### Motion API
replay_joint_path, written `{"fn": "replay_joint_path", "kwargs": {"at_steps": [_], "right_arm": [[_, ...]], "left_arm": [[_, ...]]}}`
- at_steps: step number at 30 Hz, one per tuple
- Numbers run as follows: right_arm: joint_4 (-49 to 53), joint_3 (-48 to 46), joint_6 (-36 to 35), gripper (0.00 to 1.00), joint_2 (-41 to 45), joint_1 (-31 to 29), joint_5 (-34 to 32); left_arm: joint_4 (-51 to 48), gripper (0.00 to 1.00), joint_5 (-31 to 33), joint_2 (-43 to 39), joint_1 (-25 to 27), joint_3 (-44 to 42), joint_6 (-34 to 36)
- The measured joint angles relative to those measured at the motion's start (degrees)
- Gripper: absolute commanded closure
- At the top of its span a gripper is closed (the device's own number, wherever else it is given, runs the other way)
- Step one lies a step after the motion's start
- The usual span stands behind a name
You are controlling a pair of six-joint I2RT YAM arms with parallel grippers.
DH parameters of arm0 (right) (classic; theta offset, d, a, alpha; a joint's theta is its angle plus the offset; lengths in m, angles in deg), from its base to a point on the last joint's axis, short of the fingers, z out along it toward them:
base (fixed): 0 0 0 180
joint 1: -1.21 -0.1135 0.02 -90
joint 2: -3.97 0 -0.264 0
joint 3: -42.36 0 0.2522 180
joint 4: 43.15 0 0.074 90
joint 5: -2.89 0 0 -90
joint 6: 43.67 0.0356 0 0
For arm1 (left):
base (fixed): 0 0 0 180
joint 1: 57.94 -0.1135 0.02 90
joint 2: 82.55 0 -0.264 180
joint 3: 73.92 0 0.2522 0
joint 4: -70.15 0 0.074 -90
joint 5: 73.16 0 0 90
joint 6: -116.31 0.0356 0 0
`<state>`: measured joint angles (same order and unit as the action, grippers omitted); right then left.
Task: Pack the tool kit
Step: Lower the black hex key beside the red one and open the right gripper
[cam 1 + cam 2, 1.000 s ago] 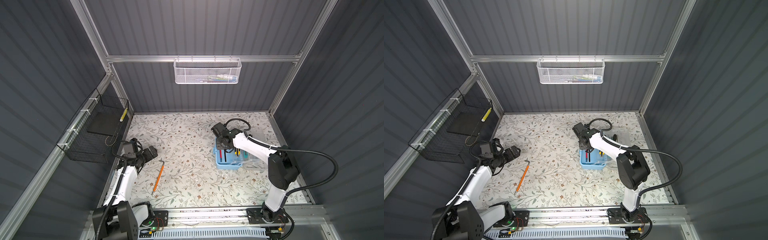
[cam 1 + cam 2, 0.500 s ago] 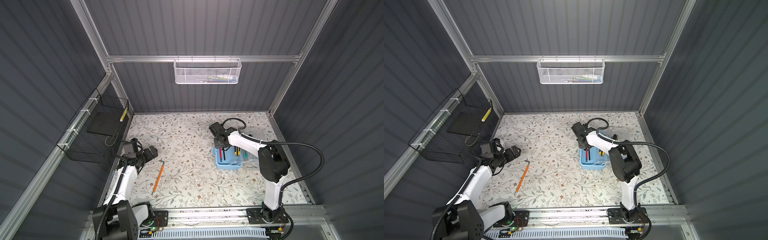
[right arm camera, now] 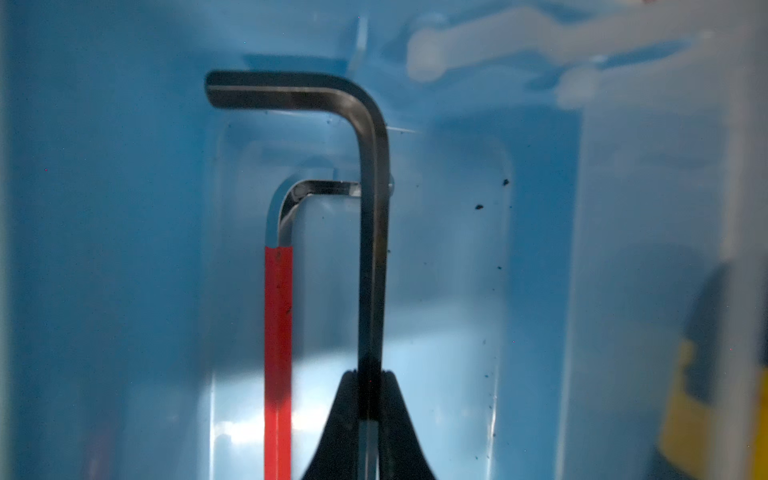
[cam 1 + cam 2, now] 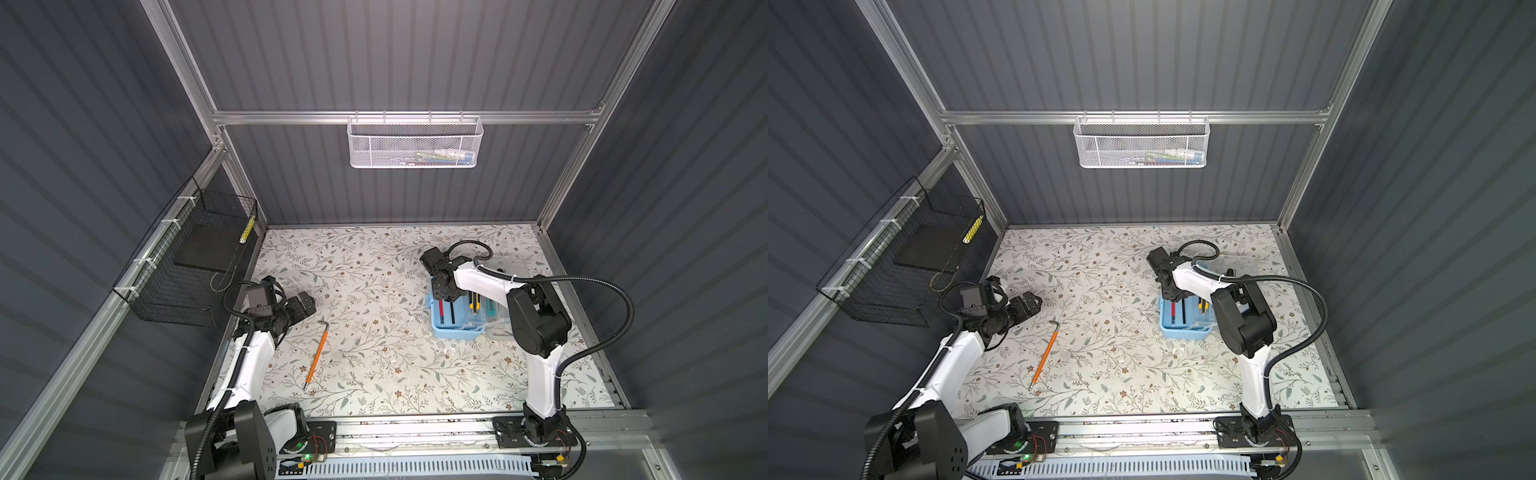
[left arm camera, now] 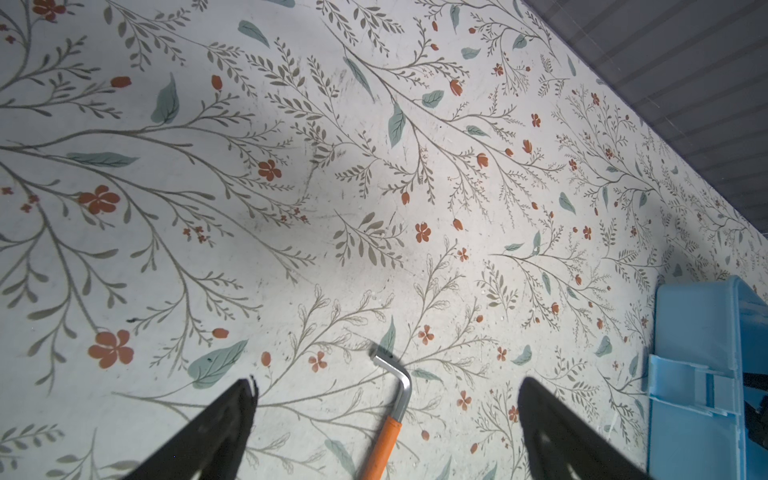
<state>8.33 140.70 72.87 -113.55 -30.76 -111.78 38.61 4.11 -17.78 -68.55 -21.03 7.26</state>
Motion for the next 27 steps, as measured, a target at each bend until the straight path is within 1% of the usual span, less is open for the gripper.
{"fn": "replay_joint_path", "kwargs": {"at_steps": [3, 5, 9, 12, 14, 21, 27], "right_arm": [[0.0, 0.0, 0.0, 0.92, -0.7, 0.0, -0.2], [0.0, 0.0, 0.0, 0.87, -0.8, 0.0, -0.2], [0.0, 0.1, 0.1, 0.82, -0.8, 0.0, -0.2], [0.0, 0.2, 0.3, 0.75, -0.7, 0.0, -0.1], [-0.1, 0.2, 0.3, 0.72, -0.7, 0.0, 0.4], [0.3, 0.6, 0.2, 0.70, 1.0, -0.6, 2.3], [-0.5, 0.6, 0.7, 0.67, 9.5, -2.3, 5.5]], "left_arm": [[0.0, 0.01, 0.0, 0.0, 0.0, 0.0, 0.0], [0.0, 0.01, 0.0, 0.0, 0.0, 0.0, 0.0], [0.0, 0.01, 0.0, 0.0, 0.0, 0.0, 0.0], [0.0, 0.01, 0.0, 0.0, 0.0, 0.0, 0.0], [0.0, 0.01, -0.4, 0.0, 0.0, 0.0, 0.0], [-0.2, 0.01, -2.1, -0.1, 0.0, -0.2, -0.1], [-1.0, 0.01, -4.9, -1.4, 0.0, -0.6, -1.2]]}}
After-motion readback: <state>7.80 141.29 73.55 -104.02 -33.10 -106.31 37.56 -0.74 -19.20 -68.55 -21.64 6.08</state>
